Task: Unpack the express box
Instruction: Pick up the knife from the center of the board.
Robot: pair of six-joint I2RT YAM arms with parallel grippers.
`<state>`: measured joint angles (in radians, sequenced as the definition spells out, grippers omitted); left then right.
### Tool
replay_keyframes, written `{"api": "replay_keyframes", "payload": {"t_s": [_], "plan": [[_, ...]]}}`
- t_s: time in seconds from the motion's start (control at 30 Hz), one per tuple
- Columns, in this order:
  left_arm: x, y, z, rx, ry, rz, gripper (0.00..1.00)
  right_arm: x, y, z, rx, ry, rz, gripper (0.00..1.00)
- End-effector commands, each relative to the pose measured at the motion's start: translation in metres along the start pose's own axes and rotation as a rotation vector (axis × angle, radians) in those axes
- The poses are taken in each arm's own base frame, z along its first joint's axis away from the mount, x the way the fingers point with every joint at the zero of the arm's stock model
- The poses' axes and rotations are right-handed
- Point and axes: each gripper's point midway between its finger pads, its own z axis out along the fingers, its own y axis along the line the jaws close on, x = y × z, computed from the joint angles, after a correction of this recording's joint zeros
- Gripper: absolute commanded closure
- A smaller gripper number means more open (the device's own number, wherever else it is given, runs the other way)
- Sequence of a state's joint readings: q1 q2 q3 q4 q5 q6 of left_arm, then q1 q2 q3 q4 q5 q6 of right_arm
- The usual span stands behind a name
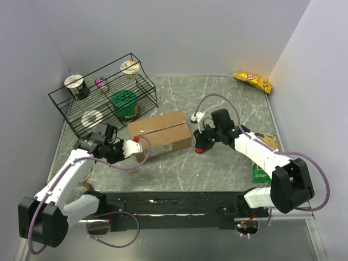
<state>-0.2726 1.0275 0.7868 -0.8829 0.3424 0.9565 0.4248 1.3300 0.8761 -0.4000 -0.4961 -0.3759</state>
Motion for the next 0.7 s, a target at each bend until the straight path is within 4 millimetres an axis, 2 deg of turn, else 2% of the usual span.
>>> {"api": "replay_keyframes", "payload": {"t_s": [0.0,0.07,0.1,0.13,0.2,0.23,0.27,0.3,0.33,0.37,0.4,0.43,0.47,0.53,0.57,0.6,0.63,0.67], "plan": [[-0.025,-0.001,0.018,0.046,-0.122,0.167,0.98,0.012,0.015,0.006,-0.105,0.032,-0.047,0.73],[-0.048,-0.002,0.030,0.077,-0.184,0.200,0.96,-0.002,0.005,0.014,-0.065,-0.007,0.005,0.75],[-0.063,-0.002,0.034,0.084,-0.227,0.207,0.93,-0.003,-0.002,0.023,-0.046,0.003,0.045,0.75],[-0.077,0.006,0.043,0.067,-0.262,0.231,0.91,-0.018,-0.012,0.024,-0.015,-0.024,0.064,0.77],[-0.110,0.000,0.052,0.088,-0.329,0.302,0.84,-0.029,-0.038,0.034,0.063,-0.034,0.125,0.80],[-0.126,0.003,0.061,0.087,-0.372,0.328,0.83,-0.048,-0.053,0.033,0.108,-0.063,0.109,0.82],[-0.146,0.001,0.062,0.103,-0.425,0.362,0.82,-0.048,-0.067,0.041,0.143,-0.043,0.097,0.83],[-0.158,0.002,0.063,0.110,-0.463,0.362,0.77,-0.050,-0.091,0.039,0.239,-0.034,0.090,0.83],[-0.170,0.004,0.070,0.124,-0.498,0.342,0.76,-0.066,-0.115,0.033,0.300,-0.061,0.082,0.84],[-0.196,0.021,0.064,0.071,-0.563,0.339,0.75,-0.063,-0.133,0.037,0.337,-0.046,0.089,0.85],[-0.206,0.026,0.063,0.076,-0.578,0.289,0.69,-0.065,-0.150,0.032,0.396,-0.052,0.107,0.85],[-0.212,0.031,0.067,0.088,-0.579,0.260,0.66,-0.076,-0.172,0.021,0.445,-0.096,0.149,0.85],[-0.232,0.042,0.052,0.079,-0.606,0.244,0.63,-0.077,-0.180,0.020,0.452,-0.101,0.171,0.86],[-0.251,0.051,0.032,0.075,-0.640,0.165,0.56,-0.083,-0.183,0.012,0.452,-0.121,0.178,0.86],[-0.264,0.063,0.015,0.033,-0.669,0.146,0.53,-0.087,-0.183,0.002,0.465,-0.134,0.173,0.85],[-0.270,0.069,0.001,0.012,-0.687,0.081,0.48,-0.087,-0.181,-0.002,0.467,-0.135,0.173,0.85],[-0.272,0.078,-0.008,-0.023,-0.693,0.045,0.43,-0.077,-0.178,-0.003,0.475,-0.117,0.191,0.82],[-0.267,0.101,-0.014,-0.125,-0.663,-0.024,0.39,-0.078,-0.172,-0.015,0.487,-0.127,0.206,0.80]]}}
